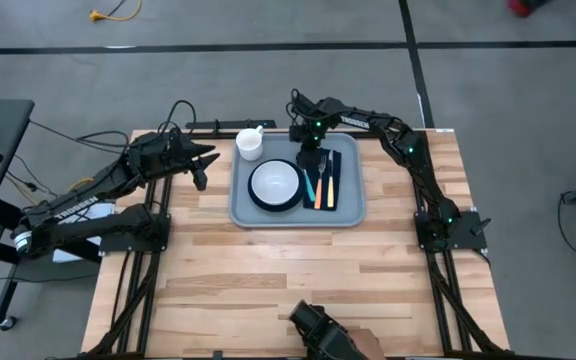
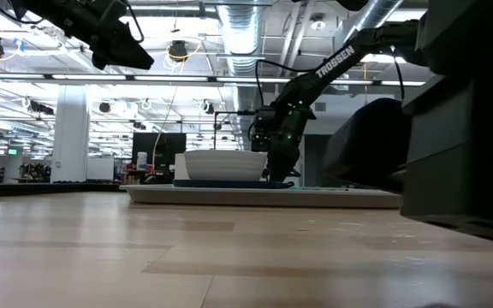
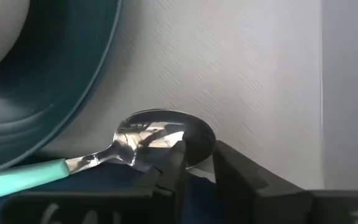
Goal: Set up tray
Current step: Adjust the blue spoon on top of the blue napkin on the gray tray
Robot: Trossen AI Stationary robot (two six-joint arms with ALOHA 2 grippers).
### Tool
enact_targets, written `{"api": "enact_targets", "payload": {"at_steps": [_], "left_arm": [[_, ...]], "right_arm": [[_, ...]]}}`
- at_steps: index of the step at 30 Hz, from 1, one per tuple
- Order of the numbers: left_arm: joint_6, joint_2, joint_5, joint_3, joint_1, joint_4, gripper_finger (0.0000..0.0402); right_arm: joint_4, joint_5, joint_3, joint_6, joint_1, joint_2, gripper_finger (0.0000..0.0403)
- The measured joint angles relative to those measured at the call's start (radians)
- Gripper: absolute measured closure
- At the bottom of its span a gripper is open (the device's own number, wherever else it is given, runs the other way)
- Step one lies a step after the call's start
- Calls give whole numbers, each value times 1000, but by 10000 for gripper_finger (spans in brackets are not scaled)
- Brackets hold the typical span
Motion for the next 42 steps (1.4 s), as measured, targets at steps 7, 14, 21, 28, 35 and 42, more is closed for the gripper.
{"api": "enact_targets", "payload": {"at_steps": [7,14,21,28,35,42], "left_arm": [[0,0,0,0,0,-3,287],[0,0,1,0,0,-3,287],[0,0,2,0,0,-10,287],[0,0,3,0,0,-15,287],[0,0,3,0,0,-16,287],[4,0,2,0,0,-15,287]], "right_arm": [[0,0,0,1,-1,-1,366],[-13,3,16,16,-1,-2,392],[-34,6,66,27,-1,-1,402],[-70,16,95,34,-1,-1,403],[-113,55,99,43,-1,-1,403],[-127,73,99,53,-2,-5,403]]}}
